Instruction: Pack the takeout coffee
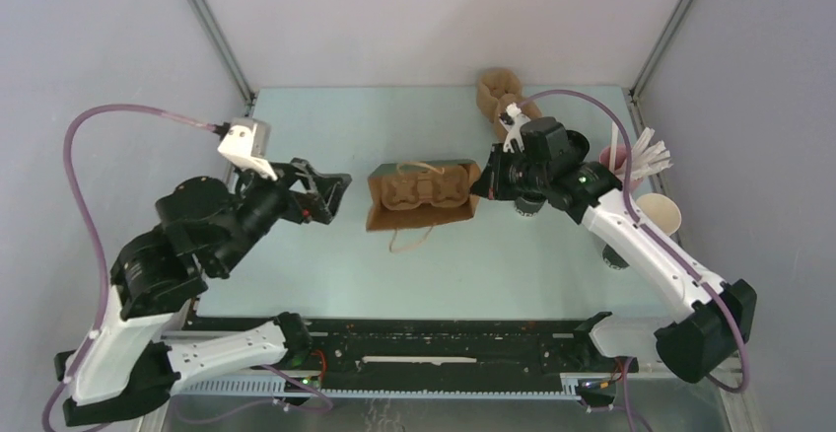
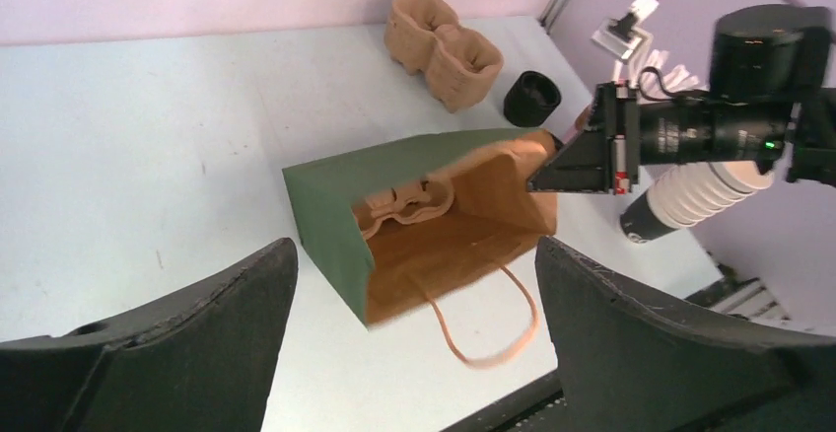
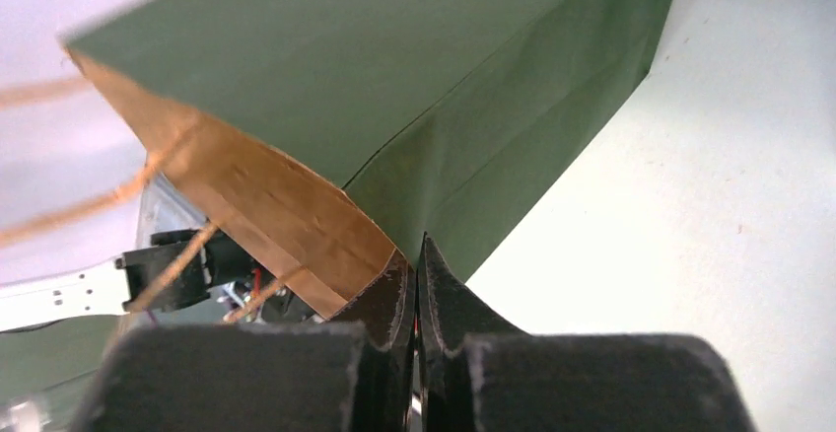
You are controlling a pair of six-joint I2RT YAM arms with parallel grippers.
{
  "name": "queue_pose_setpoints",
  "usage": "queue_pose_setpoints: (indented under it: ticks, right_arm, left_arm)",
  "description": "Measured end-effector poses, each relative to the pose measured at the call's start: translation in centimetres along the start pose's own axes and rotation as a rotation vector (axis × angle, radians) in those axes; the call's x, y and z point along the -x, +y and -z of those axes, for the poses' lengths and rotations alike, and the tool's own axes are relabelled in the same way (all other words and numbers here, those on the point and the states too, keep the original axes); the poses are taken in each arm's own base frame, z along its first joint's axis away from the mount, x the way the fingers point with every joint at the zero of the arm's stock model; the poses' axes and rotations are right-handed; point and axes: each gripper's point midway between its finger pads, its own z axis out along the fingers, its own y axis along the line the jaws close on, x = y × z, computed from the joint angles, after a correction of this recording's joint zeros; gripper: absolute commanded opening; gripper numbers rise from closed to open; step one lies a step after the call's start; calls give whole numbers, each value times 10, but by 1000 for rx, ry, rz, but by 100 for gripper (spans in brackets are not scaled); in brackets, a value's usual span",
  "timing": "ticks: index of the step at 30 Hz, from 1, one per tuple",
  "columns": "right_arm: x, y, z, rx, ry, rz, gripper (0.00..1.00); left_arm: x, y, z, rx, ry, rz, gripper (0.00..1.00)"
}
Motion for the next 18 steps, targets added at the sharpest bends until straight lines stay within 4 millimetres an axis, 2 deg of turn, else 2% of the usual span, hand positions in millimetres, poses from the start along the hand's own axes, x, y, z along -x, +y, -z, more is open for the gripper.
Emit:
queue_pose_setpoints:
  ticks: [3,8,12,18]
  right_arm:
    - [-3,-1,-2,11,68,-64,3]
    - [-9,6,4,62,145,-146,3]
    - [2,15,10,118,175,-191,3]
    - [15,17,17,178,206,-255,3]
  left_arm:
    - [-1,3,8,-12,-1,34,97]
    - [-36,3,-5,17,141,1,98]
    - [-62,9,-18,72,236,2,95]
    - [-101,26,-38,141,359,48,91]
